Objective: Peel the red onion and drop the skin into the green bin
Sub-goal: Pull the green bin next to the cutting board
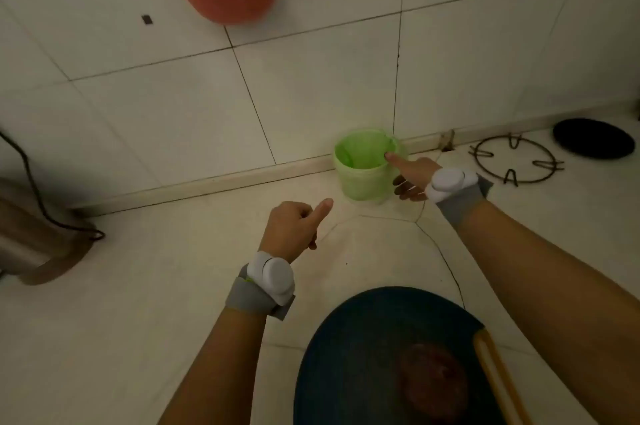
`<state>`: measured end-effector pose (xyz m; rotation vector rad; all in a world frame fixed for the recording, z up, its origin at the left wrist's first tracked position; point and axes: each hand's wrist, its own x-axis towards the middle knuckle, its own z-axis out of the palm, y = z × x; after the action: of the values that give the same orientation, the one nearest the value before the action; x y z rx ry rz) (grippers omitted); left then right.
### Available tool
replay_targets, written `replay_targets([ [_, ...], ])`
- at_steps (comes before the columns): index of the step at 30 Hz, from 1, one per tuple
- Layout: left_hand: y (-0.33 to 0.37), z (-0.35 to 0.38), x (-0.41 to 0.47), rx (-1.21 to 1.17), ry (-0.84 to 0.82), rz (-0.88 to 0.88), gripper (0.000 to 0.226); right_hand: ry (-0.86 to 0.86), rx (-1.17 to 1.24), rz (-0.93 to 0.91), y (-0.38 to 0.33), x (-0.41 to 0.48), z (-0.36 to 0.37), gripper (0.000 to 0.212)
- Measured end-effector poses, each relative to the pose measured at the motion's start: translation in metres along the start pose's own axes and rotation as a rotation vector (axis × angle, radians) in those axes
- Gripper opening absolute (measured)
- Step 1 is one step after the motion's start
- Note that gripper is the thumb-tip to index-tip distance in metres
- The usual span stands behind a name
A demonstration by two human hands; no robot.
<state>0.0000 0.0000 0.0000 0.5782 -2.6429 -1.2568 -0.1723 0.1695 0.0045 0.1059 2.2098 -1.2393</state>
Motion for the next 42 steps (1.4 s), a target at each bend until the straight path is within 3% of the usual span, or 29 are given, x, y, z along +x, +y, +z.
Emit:
replay_targets([
  [5,-0.015,0.019,-0.004,0.005,-0.021,-0.020,0.063,-0.045,0.134,0.031,0.005,0.011,0.009,0.042],
  [10,-0.031,0.036,-0.017,-0.003,-0.028,0.024,0.059,0.033,0.209,-0.112,0.008,0.009,0.016,0.026],
  [17,-0.029,0.068,-0.057,0.005,-0.165,0.087,0.044,0.091,0.179,-0.214,0.045,-0.023,0.006,0.039],
  [22,-0.010,0.088,-0.110,0.035,-0.186,0.164,0.049,0.155,0.144,-0.275,0.079,-0.086,-0.028,0.037],
  [26,0.003,0.102,-0.149,0.007,-0.217,0.186,0.039,0.210,0.169,-0.313,0.117,-0.141,-0.056,0.036],
  [36,0.010,0.144,-0.197,0.218,-0.267,0.100,0.087,0.345,0.184,-0.263,0.226,-0.238,-0.103,0.041],
  [42,0.008,0.151,-0.208,0.286,-0.182,0.144,0.089,0.341,0.124,-0.221,0.274,-0.260,-0.118,0.041],
])
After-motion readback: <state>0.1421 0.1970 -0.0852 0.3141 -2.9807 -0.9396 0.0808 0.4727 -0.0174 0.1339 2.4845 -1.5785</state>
